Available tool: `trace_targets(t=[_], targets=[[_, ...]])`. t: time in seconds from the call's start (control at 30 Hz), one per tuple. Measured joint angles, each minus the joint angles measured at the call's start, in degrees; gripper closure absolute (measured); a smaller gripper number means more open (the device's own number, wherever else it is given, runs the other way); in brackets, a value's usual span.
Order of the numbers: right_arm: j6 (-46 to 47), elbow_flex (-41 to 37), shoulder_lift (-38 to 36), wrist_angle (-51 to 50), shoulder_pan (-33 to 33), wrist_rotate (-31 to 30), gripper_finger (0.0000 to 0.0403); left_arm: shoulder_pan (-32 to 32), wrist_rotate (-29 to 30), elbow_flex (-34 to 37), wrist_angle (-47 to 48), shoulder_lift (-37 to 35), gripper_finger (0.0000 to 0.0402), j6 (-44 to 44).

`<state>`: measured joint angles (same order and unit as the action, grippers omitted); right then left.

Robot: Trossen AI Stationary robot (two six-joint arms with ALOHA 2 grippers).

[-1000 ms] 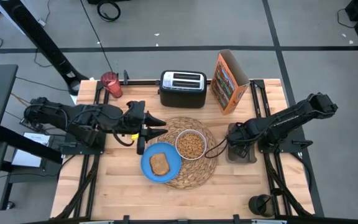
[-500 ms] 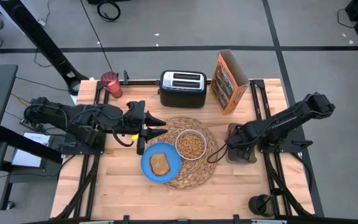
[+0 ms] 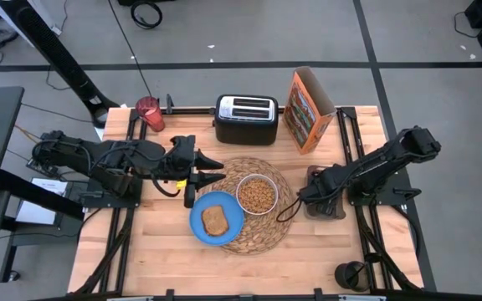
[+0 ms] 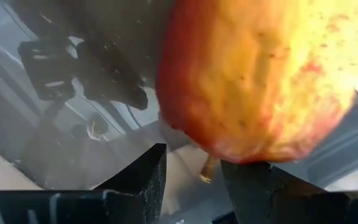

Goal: Arrange a breakfast setting
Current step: Put the apple from the black bin on the top left of the table mat

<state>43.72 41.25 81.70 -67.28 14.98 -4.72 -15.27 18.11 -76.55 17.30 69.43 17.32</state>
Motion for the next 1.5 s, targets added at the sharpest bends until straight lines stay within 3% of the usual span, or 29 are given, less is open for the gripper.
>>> trace_targets(t=[0.47,0.73,1.03,1.3,1.5], targets=[[0.0,0.0,2.8,1.5,-0.2,0.1,0.0317,0.0,0.0,0.0,-0.1,0.0,0.0267,0.0],[1.0,0.0,0.1,1.2,-0.2,0.0,0.0388,0.0,0.0,0.0,0.1,0.0,0.0267,0.0],[1.2,0.3,-6.5,-4.9,-0.2,2.8,0.0389,0.8,0.0,0.0,0.2,0.0,0.0267,-0.2],[-0.9,7.7,-13.0,-10.2,-0.5,7.6,0.0389,2.0,0.1,0.0,0.7,1.2,0.0264,-2.0],[-1.9,12.2,-14.8,-12.6,-1.3,12.3,0.0389,2.7,0.3,0.0,0.7,4.6,0.0225,-2.6]])
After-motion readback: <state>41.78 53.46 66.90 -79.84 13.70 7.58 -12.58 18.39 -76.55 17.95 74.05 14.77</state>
